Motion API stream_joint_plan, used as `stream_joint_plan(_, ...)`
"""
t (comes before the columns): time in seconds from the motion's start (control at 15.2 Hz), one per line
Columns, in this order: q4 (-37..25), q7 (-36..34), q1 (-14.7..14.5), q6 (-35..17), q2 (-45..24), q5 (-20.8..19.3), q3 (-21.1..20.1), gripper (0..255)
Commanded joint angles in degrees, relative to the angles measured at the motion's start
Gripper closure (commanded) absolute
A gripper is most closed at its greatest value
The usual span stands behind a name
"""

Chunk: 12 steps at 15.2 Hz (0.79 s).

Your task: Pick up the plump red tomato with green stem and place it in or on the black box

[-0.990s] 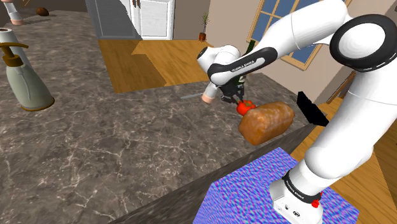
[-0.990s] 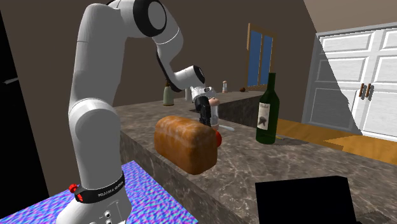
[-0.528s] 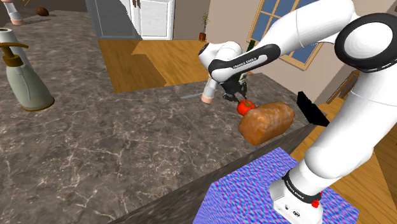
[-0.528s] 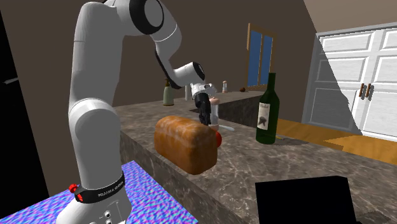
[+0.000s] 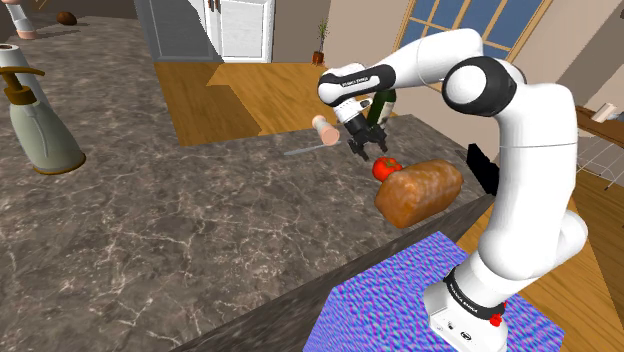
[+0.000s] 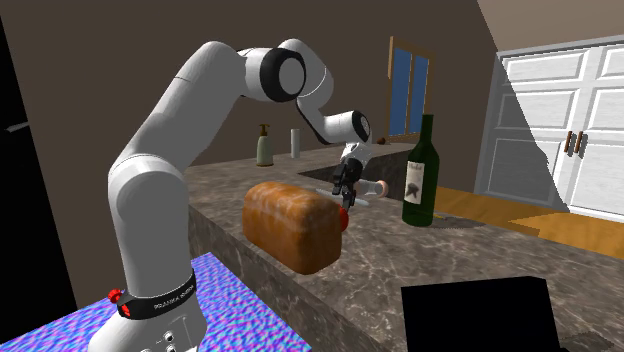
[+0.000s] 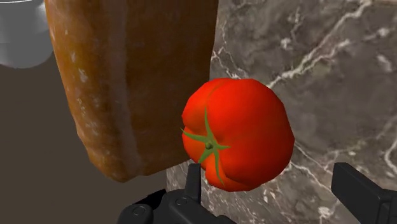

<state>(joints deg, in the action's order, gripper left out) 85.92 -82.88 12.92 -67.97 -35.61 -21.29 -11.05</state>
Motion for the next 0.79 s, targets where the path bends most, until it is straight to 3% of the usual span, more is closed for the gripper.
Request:
stream_joint_plan(0.0, 2.42, -0.78, 0.58, -1.31, 0.81, 0.37, 0.21, 0)
stream_joint_plan(0.2, 7.12, -1.13, 1.43, -4.22, 2.61, 0.35, 0.24, 0)
stream_joint_plan(0.73, 7.09, -1.13, 1.42, -4.21, 2.6, 0.35, 0.24, 0)
